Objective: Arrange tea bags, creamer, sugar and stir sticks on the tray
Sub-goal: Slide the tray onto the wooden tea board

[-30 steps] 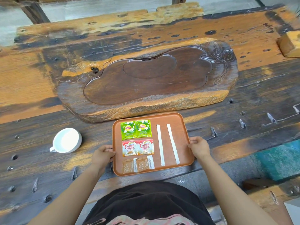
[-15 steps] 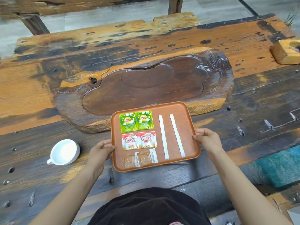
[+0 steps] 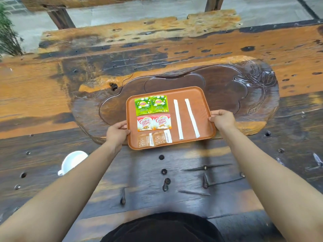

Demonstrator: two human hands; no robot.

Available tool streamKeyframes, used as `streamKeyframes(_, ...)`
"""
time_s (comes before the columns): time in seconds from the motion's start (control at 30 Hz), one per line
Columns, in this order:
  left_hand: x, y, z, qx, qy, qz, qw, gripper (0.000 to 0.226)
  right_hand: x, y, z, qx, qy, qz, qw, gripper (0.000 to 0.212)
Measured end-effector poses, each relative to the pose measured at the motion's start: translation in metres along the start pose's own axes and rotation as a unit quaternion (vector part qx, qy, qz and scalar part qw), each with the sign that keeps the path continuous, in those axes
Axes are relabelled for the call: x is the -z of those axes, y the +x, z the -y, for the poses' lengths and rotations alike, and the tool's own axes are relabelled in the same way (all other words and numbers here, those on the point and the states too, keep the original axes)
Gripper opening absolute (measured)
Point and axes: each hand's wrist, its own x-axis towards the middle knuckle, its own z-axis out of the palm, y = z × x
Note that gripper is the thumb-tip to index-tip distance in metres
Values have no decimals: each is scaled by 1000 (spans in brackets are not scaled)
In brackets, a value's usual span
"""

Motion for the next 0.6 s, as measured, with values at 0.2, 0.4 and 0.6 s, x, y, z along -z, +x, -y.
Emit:
streamKeyframes(0.2,-18,24,-18,-4,6,-49,999,42,-10,27,20,24,-47,-41,998,19)
streamKeyframes(0.4,-31,44,-25,-9,21,-37,999,45,-13,46,26,28,-103,-52,993,22)
streamKeyframes(0.6,-39,56,-33,-4,13,-41,999,44,-16,58,32,42,-115,-55,991,22)
